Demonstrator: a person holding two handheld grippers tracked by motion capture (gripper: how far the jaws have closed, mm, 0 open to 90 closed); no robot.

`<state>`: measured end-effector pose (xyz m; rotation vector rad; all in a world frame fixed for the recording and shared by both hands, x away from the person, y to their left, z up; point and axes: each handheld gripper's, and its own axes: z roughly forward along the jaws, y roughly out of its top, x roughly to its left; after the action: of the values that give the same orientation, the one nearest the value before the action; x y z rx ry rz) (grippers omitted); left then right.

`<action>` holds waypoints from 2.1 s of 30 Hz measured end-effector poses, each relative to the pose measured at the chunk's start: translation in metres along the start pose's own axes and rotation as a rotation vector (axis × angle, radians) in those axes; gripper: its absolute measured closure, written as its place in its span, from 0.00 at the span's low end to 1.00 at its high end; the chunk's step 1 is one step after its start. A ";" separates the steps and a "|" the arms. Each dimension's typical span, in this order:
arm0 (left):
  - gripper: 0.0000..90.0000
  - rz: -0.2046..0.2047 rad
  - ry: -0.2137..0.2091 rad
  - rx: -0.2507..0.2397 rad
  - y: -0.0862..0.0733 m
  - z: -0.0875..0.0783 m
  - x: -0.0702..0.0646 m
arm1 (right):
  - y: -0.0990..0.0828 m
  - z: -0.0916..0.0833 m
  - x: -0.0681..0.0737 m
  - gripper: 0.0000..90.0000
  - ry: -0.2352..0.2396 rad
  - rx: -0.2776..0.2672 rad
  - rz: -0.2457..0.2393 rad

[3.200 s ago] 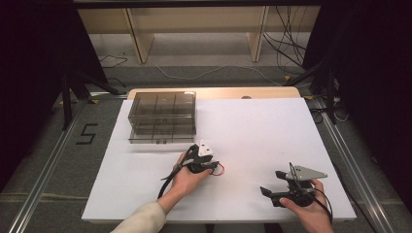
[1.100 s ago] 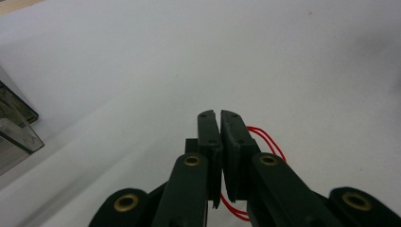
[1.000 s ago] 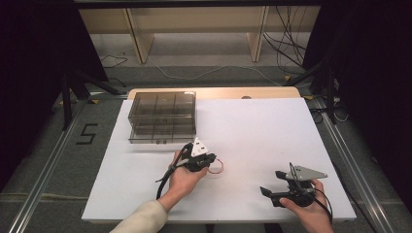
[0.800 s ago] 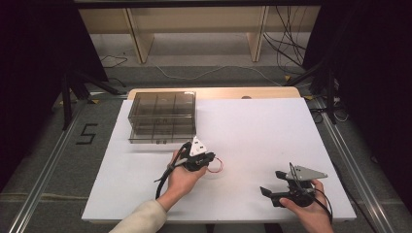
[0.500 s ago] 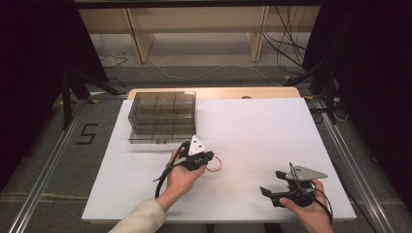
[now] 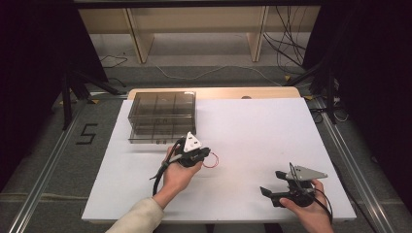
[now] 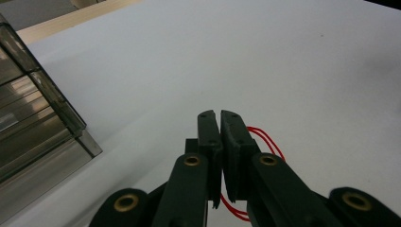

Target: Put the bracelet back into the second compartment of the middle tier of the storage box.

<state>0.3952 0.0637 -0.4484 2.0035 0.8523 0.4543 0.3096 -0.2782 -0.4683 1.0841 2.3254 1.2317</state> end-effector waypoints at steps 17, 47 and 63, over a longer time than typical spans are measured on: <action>0.97 -0.010 0.032 -0.017 0.003 -0.007 0.009 | 0.000 0.000 0.000 0.19 -0.001 0.005 0.005; 0.97 -0.034 0.080 -0.027 0.006 -0.016 0.026 | 0.000 0.000 0.000 0.19 -0.001 0.001 -0.004; 0.97 -0.055 0.104 -0.037 0.007 -0.023 0.036 | 0.000 0.000 0.000 0.19 0.000 0.005 0.002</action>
<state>0.4095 0.1008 -0.4306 1.9314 0.9538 0.5427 0.3096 -0.2776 -0.4684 1.0887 2.3294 1.2272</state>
